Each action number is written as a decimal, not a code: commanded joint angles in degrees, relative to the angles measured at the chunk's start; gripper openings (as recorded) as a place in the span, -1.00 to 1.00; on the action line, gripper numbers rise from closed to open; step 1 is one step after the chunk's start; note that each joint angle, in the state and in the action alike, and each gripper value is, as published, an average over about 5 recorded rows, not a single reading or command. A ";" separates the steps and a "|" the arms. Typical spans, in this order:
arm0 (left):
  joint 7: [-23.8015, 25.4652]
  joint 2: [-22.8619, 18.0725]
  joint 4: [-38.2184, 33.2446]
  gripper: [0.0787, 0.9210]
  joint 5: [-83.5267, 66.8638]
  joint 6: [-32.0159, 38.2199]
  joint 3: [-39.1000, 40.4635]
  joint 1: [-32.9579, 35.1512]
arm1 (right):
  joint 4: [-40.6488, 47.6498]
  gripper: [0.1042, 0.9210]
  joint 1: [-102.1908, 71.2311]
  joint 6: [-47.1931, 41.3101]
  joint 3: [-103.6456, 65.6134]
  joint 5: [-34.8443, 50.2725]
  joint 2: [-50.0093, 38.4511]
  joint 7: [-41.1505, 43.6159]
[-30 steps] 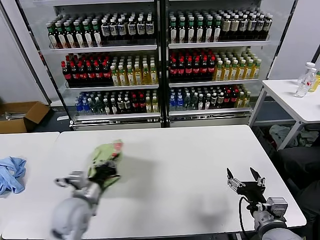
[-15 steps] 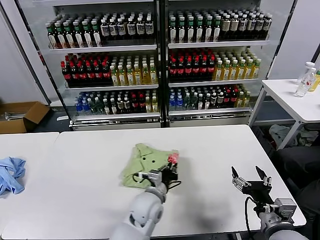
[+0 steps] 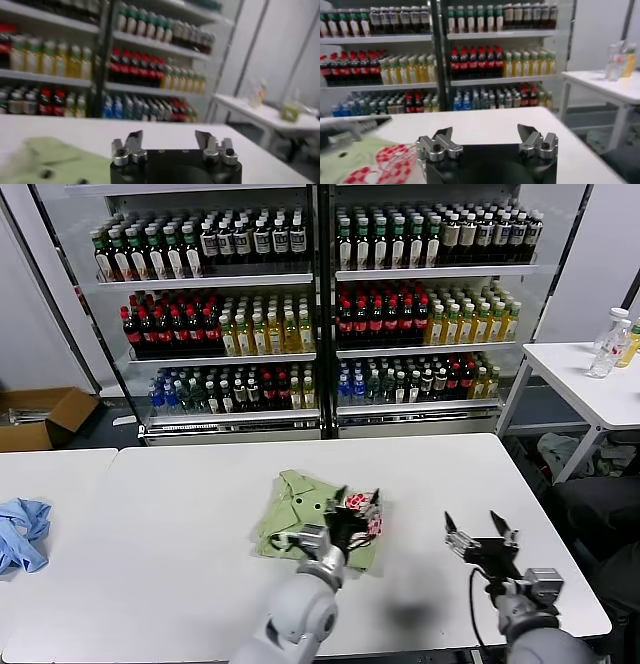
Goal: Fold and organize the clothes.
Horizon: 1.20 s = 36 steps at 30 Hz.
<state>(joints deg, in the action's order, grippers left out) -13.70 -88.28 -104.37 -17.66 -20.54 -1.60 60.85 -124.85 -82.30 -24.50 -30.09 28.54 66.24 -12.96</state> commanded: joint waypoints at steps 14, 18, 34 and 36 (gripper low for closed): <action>-1.46 10.17 -16.21 0.77 -0.36 13.64 -24.74 23.62 | 32.52 0.65 27.79 0.40 25.84 7.51 12.42 -10.24; -1.54 10.29 -16.30 0.77 -0.45 13.85 -24.68 23.79 | 33.76 0.39 29.51 0.48 25.71 9.31 13.03 -9.42; -1.38 11.12 -16.45 0.77 -0.34 13.82 -24.07 23.98 | 42.34 -0.75 39.38 3.17 27.12 -3.30 9.12 3.32; -1.31 11.13 -16.83 0.77 -0.39 13.81 -23.88 24.12 | 38.98 -0.85 36.39 4.53 26.13 -6.71 8.31 3.52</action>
<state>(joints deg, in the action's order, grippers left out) -15.09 -77.58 -120.07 -18.09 -7.29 -24.66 83.59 -87.18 -48.36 -22.17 -4.83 31.84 76.36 -15.52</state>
